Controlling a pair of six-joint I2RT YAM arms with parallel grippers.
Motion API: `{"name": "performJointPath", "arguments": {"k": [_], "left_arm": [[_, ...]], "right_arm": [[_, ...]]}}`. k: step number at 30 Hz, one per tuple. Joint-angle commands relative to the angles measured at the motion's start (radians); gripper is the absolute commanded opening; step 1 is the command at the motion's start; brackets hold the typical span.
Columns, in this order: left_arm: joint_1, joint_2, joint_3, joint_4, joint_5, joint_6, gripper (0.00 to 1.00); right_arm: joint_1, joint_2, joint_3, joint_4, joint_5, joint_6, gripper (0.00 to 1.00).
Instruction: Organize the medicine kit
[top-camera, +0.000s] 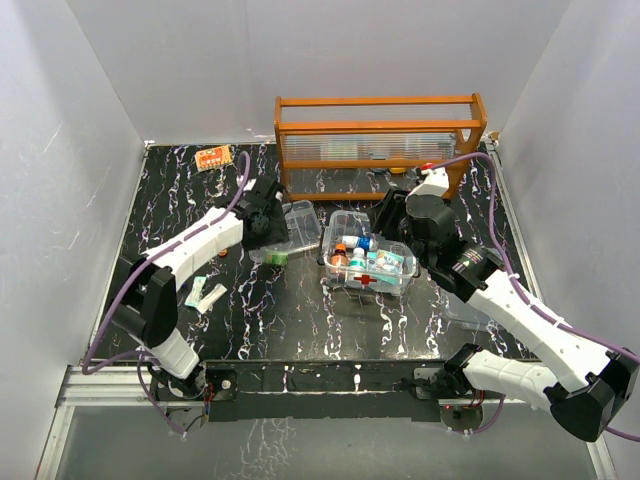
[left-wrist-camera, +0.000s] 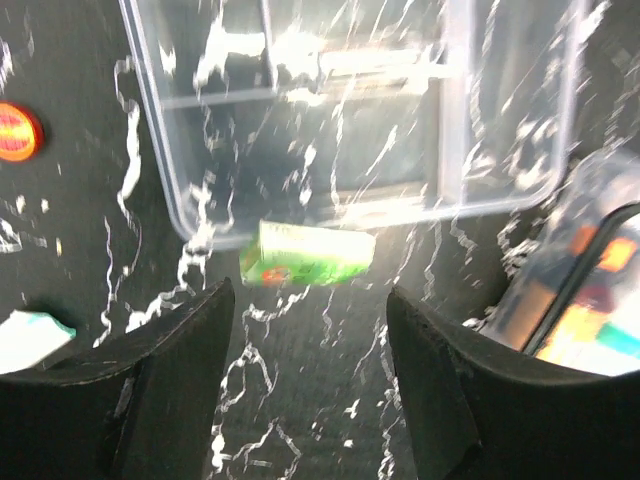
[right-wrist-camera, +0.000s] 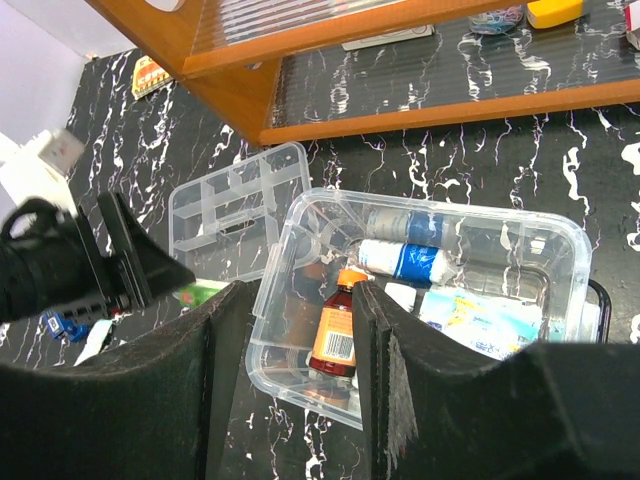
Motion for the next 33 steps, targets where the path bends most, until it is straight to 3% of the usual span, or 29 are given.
{"name": "performJointPath", "arguments": {"k": [1, 9, 21, 33], "left_arm": [[0.035, 0.055, 0.133, -0.028, -0.047, 0.091, 0.61], [0.075, 0.171, 0.223, -0.020, 0.022, 0.117, 0.61], [0.045, -0.057, -0.075, -0.018, 0.120, 0.011, 0.84], [-0.023, 0.010, -0.131, 0.017, 0.148, -0.040, 0.89]], "right_arm": [[-0.005, -0.026, 0.009, 0.048, 0.023, 0.006, 0.44], [-0.006, -0.026, 0.007, 0.043, 0.031, 0.005, 0.44], [-0.006, -0.023, 0.006, 0.049, 0.027, 0.002, 0.45], [-0.005, -0.029, -0.002, 0.056, 0.020, 0.002, 0.46]]}}
